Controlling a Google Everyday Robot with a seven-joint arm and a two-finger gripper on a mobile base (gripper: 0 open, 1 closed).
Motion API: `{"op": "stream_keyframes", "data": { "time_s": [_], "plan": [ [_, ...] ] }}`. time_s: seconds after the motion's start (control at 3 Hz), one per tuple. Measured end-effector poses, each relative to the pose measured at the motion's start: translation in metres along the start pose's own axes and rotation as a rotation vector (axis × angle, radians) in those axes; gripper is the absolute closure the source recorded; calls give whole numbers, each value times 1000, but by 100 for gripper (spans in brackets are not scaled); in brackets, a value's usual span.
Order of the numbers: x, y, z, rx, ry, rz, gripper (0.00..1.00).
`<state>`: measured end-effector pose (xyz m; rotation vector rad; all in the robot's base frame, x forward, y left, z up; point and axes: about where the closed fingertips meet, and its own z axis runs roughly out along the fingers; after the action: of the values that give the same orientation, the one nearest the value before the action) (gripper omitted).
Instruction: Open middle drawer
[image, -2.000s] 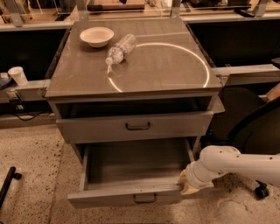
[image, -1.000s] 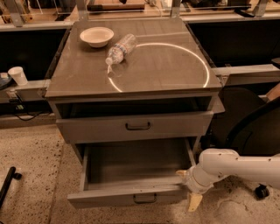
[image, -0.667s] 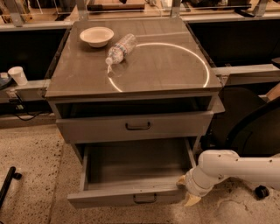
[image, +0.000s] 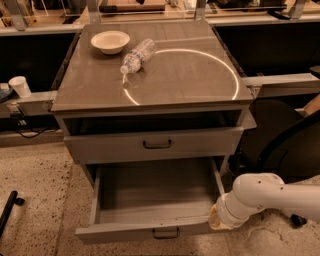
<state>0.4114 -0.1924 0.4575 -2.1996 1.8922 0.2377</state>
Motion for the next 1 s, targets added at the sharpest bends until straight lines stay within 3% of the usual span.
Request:
{"op": "stream_keyframes", "data": {
  "time_s": [0.33, 0.67, 1.0],
  "plan": [
    [-5, 3, -18, 40, 3, -19, 73],
    [-9, 2, -32, 74, 10, -38, 73],
    [-10, 2, -32, 75, 11, -38, 55]
  ]
}}
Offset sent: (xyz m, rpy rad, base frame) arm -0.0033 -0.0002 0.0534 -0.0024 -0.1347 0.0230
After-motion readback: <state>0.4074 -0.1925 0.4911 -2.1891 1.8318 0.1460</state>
